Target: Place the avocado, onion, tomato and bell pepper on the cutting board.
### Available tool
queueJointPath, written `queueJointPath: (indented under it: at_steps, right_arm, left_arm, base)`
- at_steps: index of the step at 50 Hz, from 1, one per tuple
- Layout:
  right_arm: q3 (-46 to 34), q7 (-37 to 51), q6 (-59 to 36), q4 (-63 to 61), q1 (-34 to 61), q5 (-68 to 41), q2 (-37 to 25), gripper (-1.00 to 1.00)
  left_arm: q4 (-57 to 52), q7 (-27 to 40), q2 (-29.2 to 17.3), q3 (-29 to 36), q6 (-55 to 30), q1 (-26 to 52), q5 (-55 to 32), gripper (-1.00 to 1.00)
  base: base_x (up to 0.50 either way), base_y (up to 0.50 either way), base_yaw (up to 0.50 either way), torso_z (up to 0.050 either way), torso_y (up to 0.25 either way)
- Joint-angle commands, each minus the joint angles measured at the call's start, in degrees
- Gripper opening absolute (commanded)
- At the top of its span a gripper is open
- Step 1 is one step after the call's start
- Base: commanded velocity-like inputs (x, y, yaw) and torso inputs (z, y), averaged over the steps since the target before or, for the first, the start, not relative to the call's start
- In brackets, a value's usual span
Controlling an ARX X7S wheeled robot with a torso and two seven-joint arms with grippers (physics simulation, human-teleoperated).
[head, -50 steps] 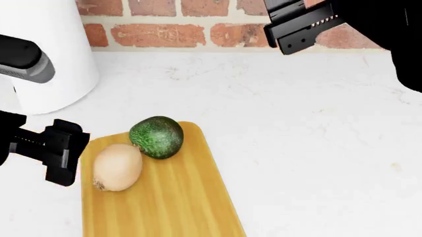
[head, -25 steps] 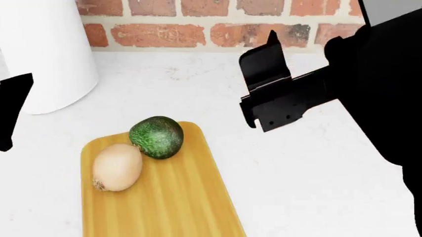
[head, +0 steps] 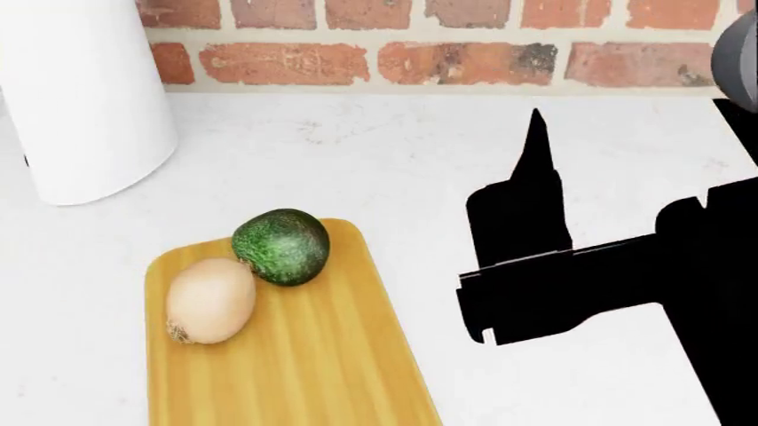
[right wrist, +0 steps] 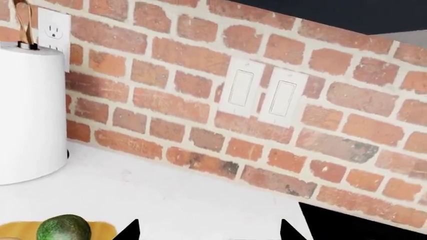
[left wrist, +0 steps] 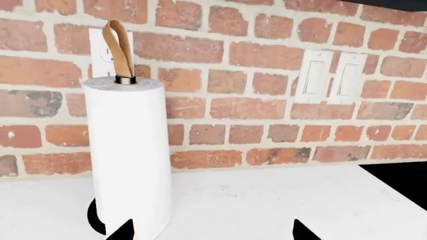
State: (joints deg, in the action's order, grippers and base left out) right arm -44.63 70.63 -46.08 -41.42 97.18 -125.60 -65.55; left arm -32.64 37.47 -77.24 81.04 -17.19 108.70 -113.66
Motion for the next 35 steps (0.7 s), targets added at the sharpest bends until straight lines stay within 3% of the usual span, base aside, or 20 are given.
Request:
queueJointPath:
  at_steps: [1,19,35]
  right_arm:
    - [2.6,1.5,2.4,-3.9,0.8,-2.1,-1.0,1.00]
    - [4.6,-3.6,0.7,-3.4,0.6,1.0,-2.8,1.00]
    - [4.0,-2.2,2.5,-5.1,-2.2,2.4,-2.7,1.00]
  left_arm:
    - [0.1,-2.7,-1.0,-3.0,-0.1,0.6,0.9,1.00]
    - [-4.1,1.9,-8.2,-5.6,-3.6,3.1,-3.8,1.00]
    - [-5.3,0.0,-12.5,-7.7,-5.0,3.8,-4.0,1.00]
  base:
    - [0.00,0.00,0.00,0.000,0.000]
    - [0.00,0.15,0.00,0.000,0.000]
    - [0.00,0.35,0.00,0.000,0.000]
